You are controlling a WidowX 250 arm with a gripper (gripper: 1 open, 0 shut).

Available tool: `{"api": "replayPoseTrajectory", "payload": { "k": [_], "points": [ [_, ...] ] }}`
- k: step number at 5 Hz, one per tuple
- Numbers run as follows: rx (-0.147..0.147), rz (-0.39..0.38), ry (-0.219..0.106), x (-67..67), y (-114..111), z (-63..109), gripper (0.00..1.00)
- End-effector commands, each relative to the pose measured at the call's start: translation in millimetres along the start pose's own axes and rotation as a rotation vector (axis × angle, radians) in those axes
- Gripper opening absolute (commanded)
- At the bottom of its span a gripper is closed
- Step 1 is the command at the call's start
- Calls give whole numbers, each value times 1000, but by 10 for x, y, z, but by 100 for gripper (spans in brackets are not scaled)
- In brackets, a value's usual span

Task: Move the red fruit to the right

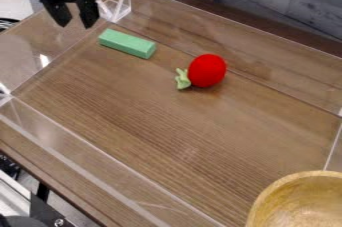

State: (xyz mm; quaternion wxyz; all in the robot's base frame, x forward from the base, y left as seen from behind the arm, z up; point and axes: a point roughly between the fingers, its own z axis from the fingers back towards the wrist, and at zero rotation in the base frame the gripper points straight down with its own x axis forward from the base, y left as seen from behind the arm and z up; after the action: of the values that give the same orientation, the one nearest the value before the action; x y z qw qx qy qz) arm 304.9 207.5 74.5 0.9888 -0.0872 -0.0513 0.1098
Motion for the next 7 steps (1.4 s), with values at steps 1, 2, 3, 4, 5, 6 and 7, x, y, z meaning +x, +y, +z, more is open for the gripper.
{"api": "replayPoseTrajectory", "payload": {
  "k": [1,2,3,4,5,6,7],
  "points": [
    [16,-47,-57,207,-23,193,100],
    [11,-74,-54,193,-161,291,100],
    [3,-85,-54,172,-275,428,100],
    [-2,-89,-57,138,-353,567,0],
    [3,-76,-49,167,-369,625,100],
    [6,-54,-34,190,-369,616,100],
    [13,-31,-11,88,-461,551,100]
  ]
}}
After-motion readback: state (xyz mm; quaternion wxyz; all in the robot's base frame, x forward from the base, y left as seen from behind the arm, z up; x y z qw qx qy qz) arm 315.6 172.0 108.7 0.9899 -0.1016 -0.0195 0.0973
